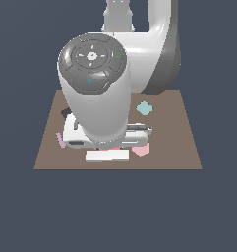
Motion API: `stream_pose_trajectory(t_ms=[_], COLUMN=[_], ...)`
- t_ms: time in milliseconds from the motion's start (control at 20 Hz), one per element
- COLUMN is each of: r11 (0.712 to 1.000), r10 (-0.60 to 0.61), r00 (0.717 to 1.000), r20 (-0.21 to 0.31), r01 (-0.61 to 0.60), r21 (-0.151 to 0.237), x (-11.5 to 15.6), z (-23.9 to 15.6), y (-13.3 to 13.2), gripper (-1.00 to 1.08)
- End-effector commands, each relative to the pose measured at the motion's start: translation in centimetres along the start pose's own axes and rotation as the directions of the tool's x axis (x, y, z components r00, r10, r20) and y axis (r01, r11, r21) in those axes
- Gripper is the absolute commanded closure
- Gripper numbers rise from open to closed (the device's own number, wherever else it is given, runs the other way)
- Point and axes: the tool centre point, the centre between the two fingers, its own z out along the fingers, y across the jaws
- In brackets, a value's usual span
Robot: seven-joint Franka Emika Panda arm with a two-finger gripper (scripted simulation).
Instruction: Insert a designated object into the corresponding slot on a board.
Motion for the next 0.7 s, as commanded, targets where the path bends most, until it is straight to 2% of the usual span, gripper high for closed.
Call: stream_pose_trajectory(t_ms=[0,200,350,500,650], r11=[0.998,0.986,0.966,0.932,0.882], r10=[-0.055,-0.164,-0.259,-0.363,-0.472], r00=[0.998,0.986,0.966,0.932,0.882], r20=[-0.001,-0.001,-0.001,-0.001,-0.001], r01=[0.055,0.164,0.259,0.363,0.472], r21=[0.0,0.0,-0.001,-0.001,-0.001], x=[-0.5,-1.7,-2.7,-3.8,-5.1], z=[-0.1,-0.1,-0.1,-0.2,-0.2], y=[-0.2,-0.4,-0.5,-0.6,-0.4], gripper=[1.08,1.08,1.08,1.08,1.08])
